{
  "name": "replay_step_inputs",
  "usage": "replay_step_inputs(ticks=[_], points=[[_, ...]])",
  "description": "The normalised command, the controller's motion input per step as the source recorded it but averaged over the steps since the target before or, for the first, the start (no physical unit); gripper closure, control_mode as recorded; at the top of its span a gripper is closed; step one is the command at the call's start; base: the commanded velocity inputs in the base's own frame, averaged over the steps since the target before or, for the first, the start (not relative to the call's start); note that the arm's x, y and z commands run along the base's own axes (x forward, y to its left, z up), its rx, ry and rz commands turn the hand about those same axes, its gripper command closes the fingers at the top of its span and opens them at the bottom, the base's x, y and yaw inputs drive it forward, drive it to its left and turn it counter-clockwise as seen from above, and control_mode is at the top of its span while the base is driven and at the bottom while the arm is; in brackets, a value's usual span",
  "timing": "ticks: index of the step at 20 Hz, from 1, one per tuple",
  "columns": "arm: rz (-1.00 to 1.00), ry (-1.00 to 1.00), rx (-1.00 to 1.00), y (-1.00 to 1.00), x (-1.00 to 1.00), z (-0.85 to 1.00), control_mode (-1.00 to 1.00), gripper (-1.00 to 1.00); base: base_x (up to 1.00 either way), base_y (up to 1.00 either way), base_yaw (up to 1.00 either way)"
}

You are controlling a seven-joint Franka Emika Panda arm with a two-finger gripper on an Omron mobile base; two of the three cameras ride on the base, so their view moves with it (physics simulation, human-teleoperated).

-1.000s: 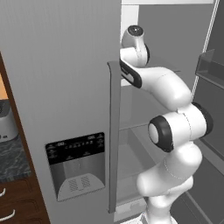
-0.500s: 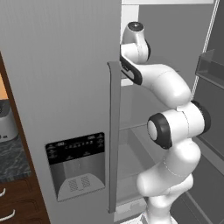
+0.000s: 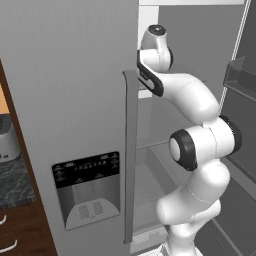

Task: Place one lemon wedge and one steak in each tupperware on the nearby counter, to pack two identical lunches.

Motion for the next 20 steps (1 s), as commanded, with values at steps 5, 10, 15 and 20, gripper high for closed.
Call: replay_step_inputs(ticks=[5, 10, 15, 20], points=[[0.10, 0.00, 0.00, 0.00, 0.00, -0.33, -1.00, -1.00, 0.00, 0.00, 0.00], [0.03, 0.09, 0.00, 0.04, -0.05, -0.08, -1.00, 1.00, 0.00, 0.00, 0.00], [0.03, 0.11, 0.00, 0.03, 0.00, -0.12, -1.00, 1.00, 0.00, 0.00, 0.00], [0.01, 0.07, 0.00, -0.01, -0.25, -0.03, -1.00, 1.00, 0.00, 0.00, 0.00]])
